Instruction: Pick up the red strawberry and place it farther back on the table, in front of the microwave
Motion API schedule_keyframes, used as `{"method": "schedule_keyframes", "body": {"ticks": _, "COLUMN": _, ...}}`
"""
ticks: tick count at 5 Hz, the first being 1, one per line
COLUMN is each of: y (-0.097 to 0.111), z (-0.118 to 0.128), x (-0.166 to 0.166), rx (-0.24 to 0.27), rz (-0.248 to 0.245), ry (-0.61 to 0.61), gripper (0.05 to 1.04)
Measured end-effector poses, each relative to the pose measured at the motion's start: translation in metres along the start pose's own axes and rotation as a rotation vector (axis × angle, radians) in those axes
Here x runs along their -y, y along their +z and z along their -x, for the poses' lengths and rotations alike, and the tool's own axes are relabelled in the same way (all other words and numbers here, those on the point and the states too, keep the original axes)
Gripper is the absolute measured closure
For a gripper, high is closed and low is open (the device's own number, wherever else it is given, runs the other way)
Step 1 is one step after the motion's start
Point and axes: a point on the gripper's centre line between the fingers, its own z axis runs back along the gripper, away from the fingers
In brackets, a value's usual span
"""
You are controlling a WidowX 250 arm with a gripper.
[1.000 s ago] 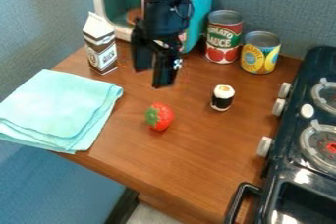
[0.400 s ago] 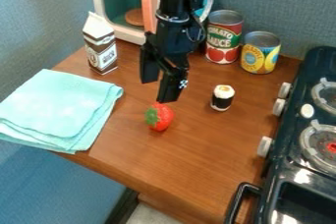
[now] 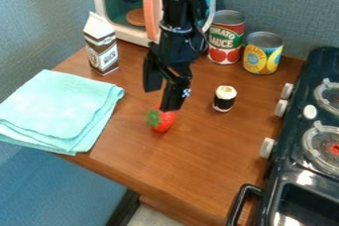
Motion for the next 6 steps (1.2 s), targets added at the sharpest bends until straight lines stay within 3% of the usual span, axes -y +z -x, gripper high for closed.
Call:
{"method": "schedule_keyframes", "body": {"ticks": 3, "y": -0.013, "z": -0.007, "x": -0.005, "rx": -0.025, "rz": -0.008, "ry": 0.051, "gripper": 0.082}}
{"method": "schedule_keyframes", "body": {"ticks": 6, "y": -0.035, "z": -0.022, "x": -0.001, "rx": -0.048, "rz": 0.065, "ry": 0.118, "gripper": 0.082}}
